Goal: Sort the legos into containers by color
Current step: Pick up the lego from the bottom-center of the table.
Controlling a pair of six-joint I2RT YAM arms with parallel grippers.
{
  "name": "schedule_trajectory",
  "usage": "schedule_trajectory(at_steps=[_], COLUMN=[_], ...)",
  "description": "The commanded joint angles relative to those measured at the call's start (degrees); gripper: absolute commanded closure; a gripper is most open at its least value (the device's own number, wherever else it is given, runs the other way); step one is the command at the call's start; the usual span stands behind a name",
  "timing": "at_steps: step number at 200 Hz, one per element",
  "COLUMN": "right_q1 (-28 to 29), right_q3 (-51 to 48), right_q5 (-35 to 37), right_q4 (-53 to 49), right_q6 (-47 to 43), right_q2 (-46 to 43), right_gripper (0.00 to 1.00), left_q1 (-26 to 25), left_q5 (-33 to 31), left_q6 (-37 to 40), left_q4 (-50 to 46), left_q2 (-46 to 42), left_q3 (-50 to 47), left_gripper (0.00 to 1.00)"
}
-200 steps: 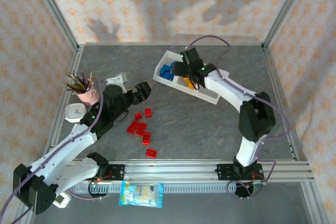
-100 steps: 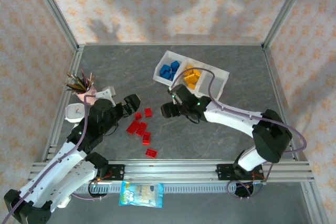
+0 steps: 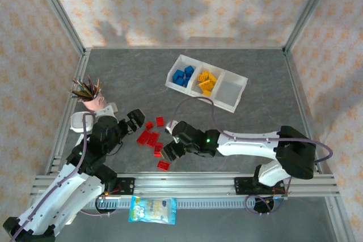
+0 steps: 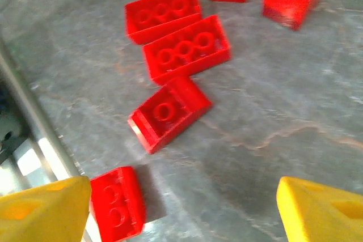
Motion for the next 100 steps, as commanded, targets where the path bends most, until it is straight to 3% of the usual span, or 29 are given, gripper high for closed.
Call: schedule_trajectory(at_steps=[1, 53, 100], right_q1=[3.30, 9.65, 10.37], right_q3=[-0.33, 0.28, 1.14], right_q5=[2.03, 4.10, 6.51], right_q4=[3.12, 3.53, 3.48], right_q6=[0.04, -0.87, -0.72], right_q2=[0.37, 4.69, 9.25], right_gripper=[0.15, 0.14, 0.14], left_q1=[0.48, 0.52, 0.54], left_q5=[-1.51, -1.38, -1.59], left_q6=[-1.98, -3.19, -3.70], left_q4=[-3.34, -7.27, -9.99], left_q2=[-0.86, -1.68, -3.28], left_q3=[-0.55, 0.77, 1.35], left_gripper=[0.01, 0.01, 0.01])
